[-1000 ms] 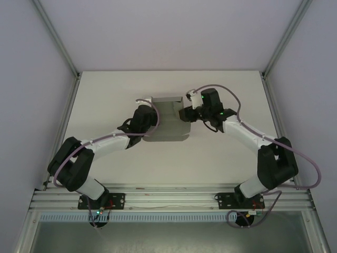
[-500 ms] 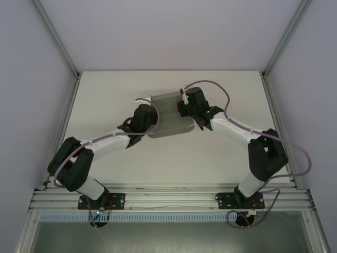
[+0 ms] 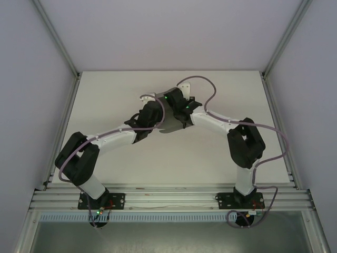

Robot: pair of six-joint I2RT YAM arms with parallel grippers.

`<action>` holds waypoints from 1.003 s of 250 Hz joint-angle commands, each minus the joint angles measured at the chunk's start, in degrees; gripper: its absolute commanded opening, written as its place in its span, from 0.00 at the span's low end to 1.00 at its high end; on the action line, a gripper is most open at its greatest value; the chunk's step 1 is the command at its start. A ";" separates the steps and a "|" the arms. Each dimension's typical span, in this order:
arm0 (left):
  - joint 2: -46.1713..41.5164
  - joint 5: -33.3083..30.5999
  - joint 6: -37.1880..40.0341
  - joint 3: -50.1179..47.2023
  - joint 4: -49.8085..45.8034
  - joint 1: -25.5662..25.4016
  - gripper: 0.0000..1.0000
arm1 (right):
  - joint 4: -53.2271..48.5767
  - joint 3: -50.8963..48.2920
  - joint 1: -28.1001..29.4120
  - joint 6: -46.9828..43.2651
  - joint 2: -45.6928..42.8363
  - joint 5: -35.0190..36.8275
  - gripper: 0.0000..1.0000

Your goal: Assemble paper box

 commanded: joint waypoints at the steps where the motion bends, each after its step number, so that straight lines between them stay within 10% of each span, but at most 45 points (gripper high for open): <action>1: -2.18 -9.54 -3.83 -0.79 -6.84 1.41 0.00 | -7.67 -0.19 -7.12 4.51 0.75 28.52 0.00; 41: -1.29 -5.09 -1.42 -0.11 -4.16 1.41 0.00 | 12.68 -11.97 -8.05 -6.37 -7.76 -4.63 0.00; 82: -2.37 -0.86 0.67 -1.56 -0.23 1.41 0.00 | 30.59 -24.35 -9.86 -12.22 -16.79 -37.27 0.29; 204: -3.60 2.70 2.79 -2.66 0.85 1.23 0.00 | 22.95 -25.96 -11.36 -15.82 -24.10 -45.30 0.62; 251: -3.38 2.42 3.92 -2.36 0.82 1.23 0.00 | 22.12 -25.84 -11.40 -15.99 -24.95 -45.91 0.99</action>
